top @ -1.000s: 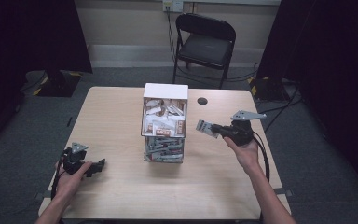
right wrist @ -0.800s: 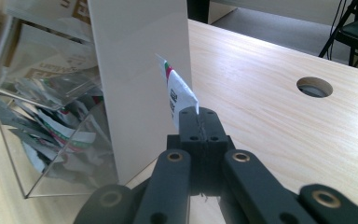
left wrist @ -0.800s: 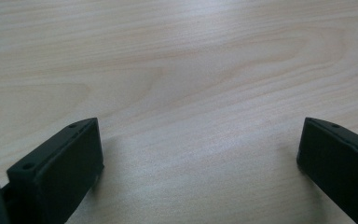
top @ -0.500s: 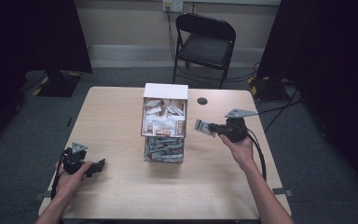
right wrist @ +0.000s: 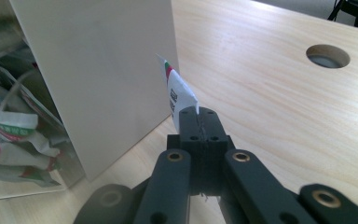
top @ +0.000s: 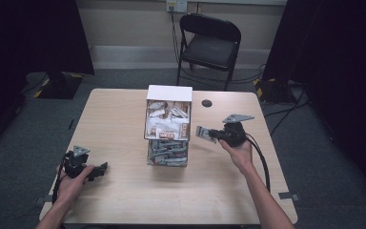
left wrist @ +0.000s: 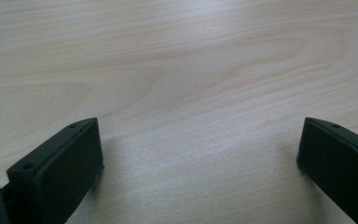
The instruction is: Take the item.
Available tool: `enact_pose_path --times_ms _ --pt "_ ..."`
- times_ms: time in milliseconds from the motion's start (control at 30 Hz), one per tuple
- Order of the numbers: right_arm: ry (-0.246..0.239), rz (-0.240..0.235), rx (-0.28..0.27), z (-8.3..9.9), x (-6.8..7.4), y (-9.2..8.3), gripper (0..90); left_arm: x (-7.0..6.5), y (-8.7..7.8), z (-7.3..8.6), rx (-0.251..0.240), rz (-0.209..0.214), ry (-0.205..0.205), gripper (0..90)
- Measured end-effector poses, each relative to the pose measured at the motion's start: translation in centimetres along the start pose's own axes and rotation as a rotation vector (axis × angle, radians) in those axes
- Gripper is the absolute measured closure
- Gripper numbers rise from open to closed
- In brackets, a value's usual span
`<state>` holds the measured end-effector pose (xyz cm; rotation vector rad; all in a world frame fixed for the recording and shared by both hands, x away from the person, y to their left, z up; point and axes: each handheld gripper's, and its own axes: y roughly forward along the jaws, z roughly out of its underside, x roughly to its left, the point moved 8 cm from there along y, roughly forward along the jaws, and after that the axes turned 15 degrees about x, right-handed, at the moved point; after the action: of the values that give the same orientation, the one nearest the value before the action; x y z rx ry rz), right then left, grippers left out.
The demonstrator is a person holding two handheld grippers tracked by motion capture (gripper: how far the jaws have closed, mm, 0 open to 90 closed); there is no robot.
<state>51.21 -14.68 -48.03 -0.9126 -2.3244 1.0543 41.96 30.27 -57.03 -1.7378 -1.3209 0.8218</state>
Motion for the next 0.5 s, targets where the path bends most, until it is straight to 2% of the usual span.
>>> enact_pose_path --times_ms 500 --pt "-0.013 -0.014 0.042 0.7 0.9 2.1 90.0 0.0 0.0 0.0 0.0 0.0 0.0 0.0"
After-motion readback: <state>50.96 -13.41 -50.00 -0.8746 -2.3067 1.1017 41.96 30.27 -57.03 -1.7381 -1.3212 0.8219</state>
